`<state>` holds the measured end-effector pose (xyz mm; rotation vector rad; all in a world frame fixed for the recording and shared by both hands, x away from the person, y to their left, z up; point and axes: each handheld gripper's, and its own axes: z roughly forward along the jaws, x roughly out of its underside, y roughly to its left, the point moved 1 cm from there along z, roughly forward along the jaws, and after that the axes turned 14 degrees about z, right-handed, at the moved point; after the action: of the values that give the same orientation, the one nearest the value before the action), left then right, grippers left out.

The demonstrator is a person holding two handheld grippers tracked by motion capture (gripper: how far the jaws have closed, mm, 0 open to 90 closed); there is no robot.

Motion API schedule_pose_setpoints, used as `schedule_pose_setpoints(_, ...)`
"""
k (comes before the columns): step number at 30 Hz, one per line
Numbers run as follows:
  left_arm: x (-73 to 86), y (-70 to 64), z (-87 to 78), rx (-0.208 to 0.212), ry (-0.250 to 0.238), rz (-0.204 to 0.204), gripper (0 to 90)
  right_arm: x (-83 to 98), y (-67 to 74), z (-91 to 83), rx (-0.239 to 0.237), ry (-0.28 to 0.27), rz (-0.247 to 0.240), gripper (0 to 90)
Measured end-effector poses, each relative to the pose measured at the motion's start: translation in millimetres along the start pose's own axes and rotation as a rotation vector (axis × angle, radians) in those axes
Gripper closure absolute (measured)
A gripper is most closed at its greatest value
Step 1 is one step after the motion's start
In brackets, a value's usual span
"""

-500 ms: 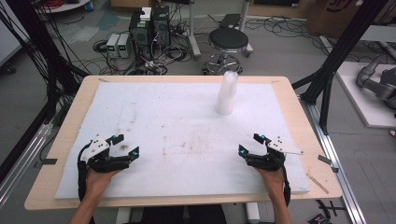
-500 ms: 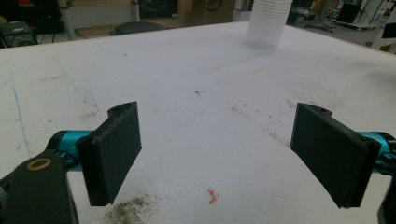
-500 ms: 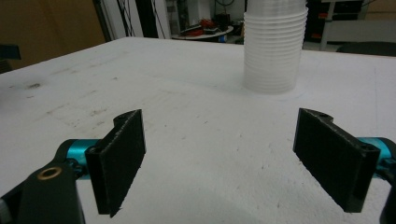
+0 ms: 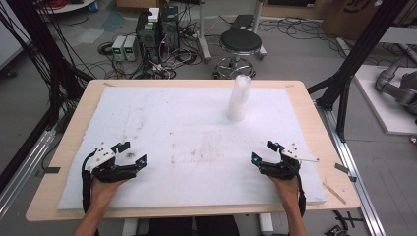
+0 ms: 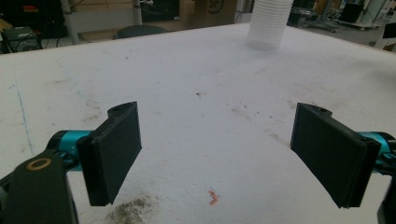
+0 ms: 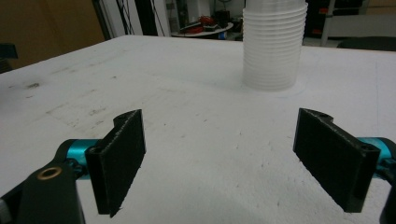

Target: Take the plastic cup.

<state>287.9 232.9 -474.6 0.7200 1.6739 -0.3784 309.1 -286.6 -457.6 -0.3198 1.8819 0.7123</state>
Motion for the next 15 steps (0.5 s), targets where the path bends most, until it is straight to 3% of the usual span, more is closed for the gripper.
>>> schedule_pose_setpoints(8, -0.1, 0.4, 0.5, 0.000, 0.004, -0.004, 16.1, -0.7, -0.9, 0.1, -0.015, 0.005, 0.003, 16.9)
schedule_pose_setpoints(11, -0.3, 0.2, 0.7, -0.004, 0.008, 0.000, 16.1, 0.2, 3.4, -0.9, 0.010, 0.002, -0.035, 16.9)
schedule_pose_setpoints(15, -0.3, 0.5, 0.6, 0.000, 0.014, 0.000, 16.2, -4.7, 6.5, -2.8, 0.006, -0.003, -0.041, 16.9)
